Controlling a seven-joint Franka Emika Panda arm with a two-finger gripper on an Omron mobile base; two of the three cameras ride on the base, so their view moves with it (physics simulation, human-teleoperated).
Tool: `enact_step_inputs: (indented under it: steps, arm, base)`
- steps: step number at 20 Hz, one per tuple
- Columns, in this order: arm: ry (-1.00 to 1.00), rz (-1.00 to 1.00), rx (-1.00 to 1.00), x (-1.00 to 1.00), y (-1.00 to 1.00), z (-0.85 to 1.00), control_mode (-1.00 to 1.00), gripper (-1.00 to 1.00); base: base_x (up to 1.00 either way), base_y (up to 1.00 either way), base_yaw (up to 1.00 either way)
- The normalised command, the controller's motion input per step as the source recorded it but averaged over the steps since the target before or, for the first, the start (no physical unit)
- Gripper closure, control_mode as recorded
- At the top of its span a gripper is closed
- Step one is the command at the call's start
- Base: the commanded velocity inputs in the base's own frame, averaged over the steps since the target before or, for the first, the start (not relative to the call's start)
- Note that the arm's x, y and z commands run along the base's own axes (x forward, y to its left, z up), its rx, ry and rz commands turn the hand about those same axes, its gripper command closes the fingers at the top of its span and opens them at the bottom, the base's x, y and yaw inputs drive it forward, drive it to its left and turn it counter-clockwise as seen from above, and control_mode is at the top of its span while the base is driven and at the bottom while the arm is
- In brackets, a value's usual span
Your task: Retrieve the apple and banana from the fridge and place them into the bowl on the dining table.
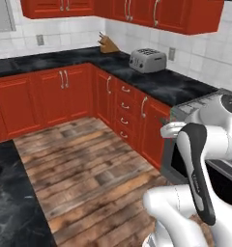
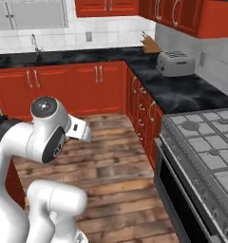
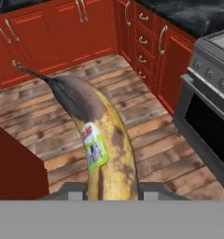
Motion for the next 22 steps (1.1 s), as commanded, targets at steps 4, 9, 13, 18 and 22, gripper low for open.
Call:
enact_step_inputs:
  steps: [4,9,13,18,22]
  arm:
    - [0.00,0.00,0.00,0.00,0.00,0.00,1.00,1.00]
    - [0.00,0.00,0.00,0.00,0.00,0.00,1.00,1.00]
    - [0.00,0.00,0.00,0.00,0.00,0.00,1.00,1.00]
    - [0.00,0.00,0.00,0.00,0.00,0.00,1.00,1.00]
    - [0.00,0.00,0.00,0.00,0.00,0.00,1.00,1.00]
  base:
    - [1.00,0.12,0.46]
    - [1.00,0.10,0.44]
    - [1.00,0.01,0.47]
    - [1.00,0.00,0.46]
    - [1.00,-0.09,0.55]
